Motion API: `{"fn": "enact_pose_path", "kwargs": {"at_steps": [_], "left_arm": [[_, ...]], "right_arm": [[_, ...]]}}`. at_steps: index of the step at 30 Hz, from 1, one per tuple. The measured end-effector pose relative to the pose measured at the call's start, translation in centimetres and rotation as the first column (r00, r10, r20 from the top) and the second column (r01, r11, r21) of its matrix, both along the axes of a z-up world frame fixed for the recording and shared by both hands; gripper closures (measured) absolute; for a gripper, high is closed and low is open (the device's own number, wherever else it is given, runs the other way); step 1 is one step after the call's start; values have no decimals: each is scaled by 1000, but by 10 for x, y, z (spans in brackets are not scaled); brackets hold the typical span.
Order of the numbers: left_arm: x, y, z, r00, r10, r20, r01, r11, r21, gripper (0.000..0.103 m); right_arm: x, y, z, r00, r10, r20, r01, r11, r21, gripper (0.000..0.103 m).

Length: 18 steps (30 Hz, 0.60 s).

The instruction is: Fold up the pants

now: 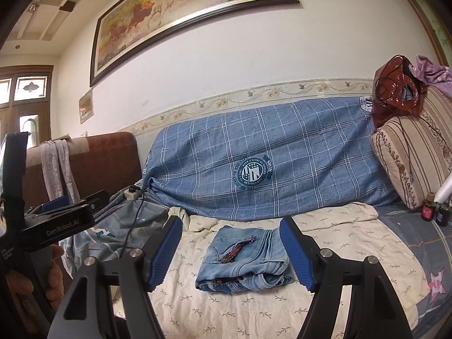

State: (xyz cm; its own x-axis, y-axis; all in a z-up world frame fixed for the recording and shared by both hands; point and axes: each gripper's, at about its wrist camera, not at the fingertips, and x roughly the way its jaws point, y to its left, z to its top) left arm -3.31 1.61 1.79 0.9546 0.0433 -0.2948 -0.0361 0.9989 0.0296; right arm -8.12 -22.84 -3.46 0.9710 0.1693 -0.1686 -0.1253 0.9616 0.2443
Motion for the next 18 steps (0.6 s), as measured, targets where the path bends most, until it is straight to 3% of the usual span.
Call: {"fn": "enact_pose_path", "kwargs": {"at_steps": [18], "left_arm": [[11,3,-17,999,19,-46,-18,1000,18,0]], "right_arm": [[8,8,-13,999,15,-34,-16,1000,-8,29]]}}
